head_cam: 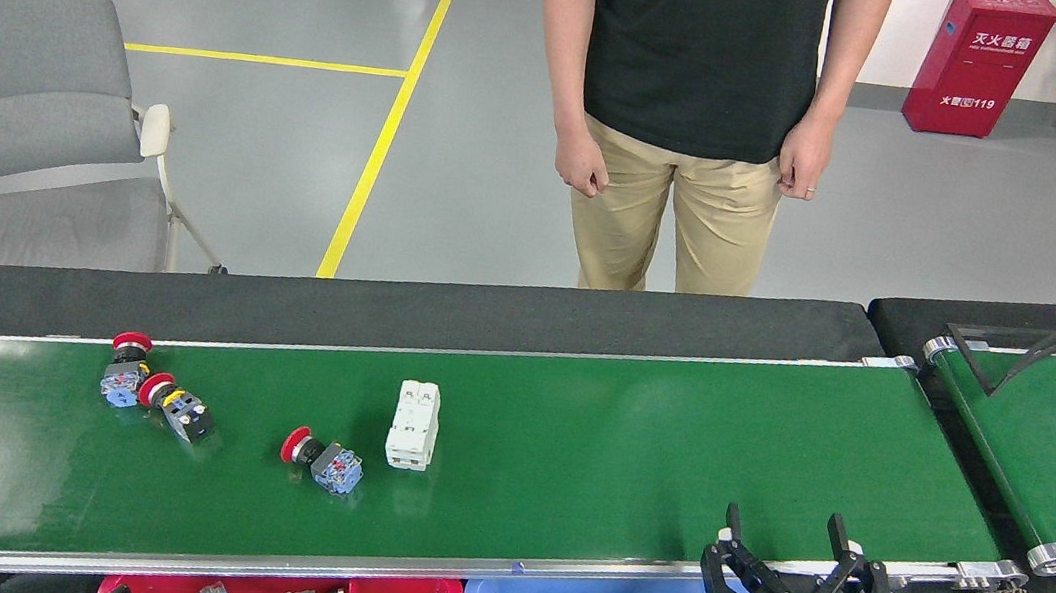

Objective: Pick switch part from conveyor to tray

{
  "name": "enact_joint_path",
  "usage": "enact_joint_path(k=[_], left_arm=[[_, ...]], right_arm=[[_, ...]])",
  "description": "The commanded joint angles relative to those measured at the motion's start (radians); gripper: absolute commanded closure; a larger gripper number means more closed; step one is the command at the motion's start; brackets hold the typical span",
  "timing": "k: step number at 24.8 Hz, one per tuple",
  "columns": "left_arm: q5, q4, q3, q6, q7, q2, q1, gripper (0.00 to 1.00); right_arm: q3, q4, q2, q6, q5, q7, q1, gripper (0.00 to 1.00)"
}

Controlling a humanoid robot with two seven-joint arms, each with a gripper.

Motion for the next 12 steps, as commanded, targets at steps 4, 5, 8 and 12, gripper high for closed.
enact_joint_path(k=[4, 5, 8, 12], left_arm=[[0.000, -0.010, 0.189, 0.132, 0.007, -0.094, 0.012, 0.00], [0.000, -0.007, 0.195, 0.166, 0.007, -0.094, 0.016, 0.00], [-0.006, -0.007, 0.197, 0.186, 0.007, -0.084, 0.016, 0.00], [-0.034, -0.006, 0.186, 0.192, 0.005, -0.072, -0.019, 0.00]], right_arm=[[-0.087, -0.013, -0.066, -0.157, -0.188, -0.059, 0.032, 0.02], [-0.120, -0.011, -0.069, -0.202, -0.216, -0.059, 0.043, 0.02], [-0.204, -0.002, -0.063, -0.320, -0.239, -0.059, 0.061, 0.02], [-0.225, 0.023, -0.051, -0.349, -0.239, -0.058, 0.061, 0.02]])
